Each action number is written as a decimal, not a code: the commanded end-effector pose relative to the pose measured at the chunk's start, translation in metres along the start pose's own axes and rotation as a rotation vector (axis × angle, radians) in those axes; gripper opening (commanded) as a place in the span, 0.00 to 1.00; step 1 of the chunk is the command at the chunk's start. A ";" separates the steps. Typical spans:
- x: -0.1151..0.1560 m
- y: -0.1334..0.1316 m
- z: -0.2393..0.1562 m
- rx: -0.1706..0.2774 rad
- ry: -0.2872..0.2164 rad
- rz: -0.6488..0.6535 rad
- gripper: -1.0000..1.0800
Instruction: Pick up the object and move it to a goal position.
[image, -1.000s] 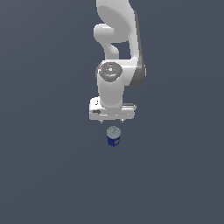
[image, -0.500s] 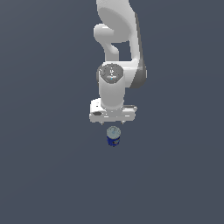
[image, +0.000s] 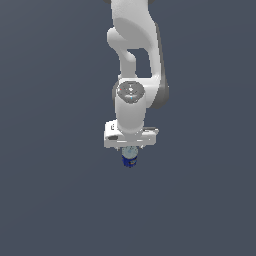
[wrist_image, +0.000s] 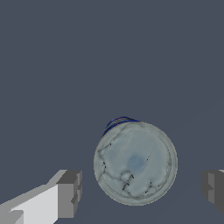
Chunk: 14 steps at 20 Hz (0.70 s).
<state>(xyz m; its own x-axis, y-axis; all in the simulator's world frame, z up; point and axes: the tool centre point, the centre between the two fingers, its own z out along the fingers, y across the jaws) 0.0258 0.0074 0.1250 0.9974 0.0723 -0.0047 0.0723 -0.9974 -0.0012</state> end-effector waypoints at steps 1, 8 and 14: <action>0.003 0.000 0.001 -0.001 0.004 -0.002 0.96; 0.001 0.000 0.015 -0.001 0.002 -0.001 0.96; 0.001 0.000 0.045 -0.001 0.004 -0.002 0.96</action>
<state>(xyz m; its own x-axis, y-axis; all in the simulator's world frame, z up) 0.0267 0.0076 0.0862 0.9972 0.0743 -0.0018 0.0743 -0.9972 -0.0003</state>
